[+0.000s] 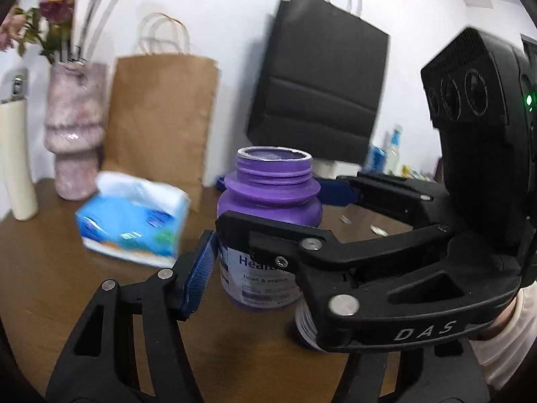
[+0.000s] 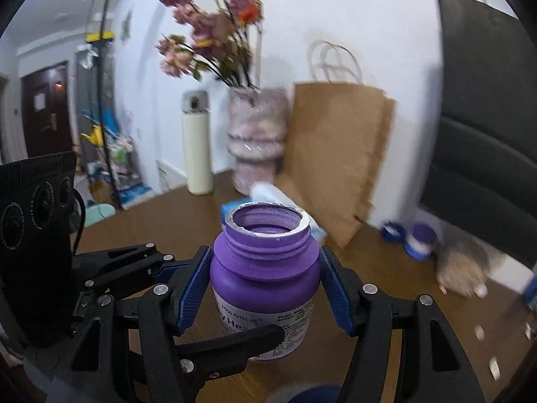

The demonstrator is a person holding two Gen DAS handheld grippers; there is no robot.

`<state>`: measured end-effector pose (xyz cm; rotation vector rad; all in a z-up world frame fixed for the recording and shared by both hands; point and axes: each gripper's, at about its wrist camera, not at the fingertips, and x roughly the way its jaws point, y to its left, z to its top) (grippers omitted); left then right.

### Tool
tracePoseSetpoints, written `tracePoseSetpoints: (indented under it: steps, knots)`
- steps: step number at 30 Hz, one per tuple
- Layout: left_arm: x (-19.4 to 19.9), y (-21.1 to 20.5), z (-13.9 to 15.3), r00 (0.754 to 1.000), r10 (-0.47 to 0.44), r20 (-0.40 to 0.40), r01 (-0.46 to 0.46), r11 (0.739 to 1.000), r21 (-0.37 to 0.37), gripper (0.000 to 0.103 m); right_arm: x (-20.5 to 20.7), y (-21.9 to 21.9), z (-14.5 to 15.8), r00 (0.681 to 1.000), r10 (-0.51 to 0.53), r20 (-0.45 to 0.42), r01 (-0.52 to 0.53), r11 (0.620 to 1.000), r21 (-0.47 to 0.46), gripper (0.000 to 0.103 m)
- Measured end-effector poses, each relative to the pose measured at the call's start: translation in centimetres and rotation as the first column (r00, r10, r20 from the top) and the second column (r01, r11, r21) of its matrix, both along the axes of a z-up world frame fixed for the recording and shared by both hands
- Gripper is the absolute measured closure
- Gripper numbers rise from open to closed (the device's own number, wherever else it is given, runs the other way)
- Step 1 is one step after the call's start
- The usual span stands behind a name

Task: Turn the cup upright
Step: 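Lower the upright purple bottle onto the table with the right gripper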

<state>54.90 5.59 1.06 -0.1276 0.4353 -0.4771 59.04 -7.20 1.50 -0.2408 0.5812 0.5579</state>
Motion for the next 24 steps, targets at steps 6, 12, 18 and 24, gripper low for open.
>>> tracePoseSetpoints:
  steps: [6, 12, 18, 24]
  knots:
    - [-1.2, -5.1, -1.3, 0.996, -0.079, -0.041, 0.082, 0.994, 0.077, 0.056, -1.6, -5.2, -1.6, 0.984, -0.172, -0.055, 0.171, 0.985, -0.016, 0.032]
    - [-1.9, -7.7, -2.1, 0.989, -0.097, -0.109, 0.097, 0.995, -0.003, 0.055, -2.2, -9.6, -1.7, 0.957, -0.248, -0.151, 0.260, 0.963, 0.070, 0.032]
    - [-2.8, -11.8, -2.6, 0.985, -0.113, -0.132, 0.114, 0.993, 0.003, 0.055, -4.3, -12.6, -1.9, 0.933, -0.336, -0.127, 0.342, 0.939, 0.023, 0.033]
    - [-6.0, -10.6, 0.8, 0.996, -0.087, -0.012, 0.088, 0.994, 0.059, 0.053, -6.9, -12.0, 0.8, 0.958, -0.274, -0.083, 0.281, 0.956, 0.089, 0.033]
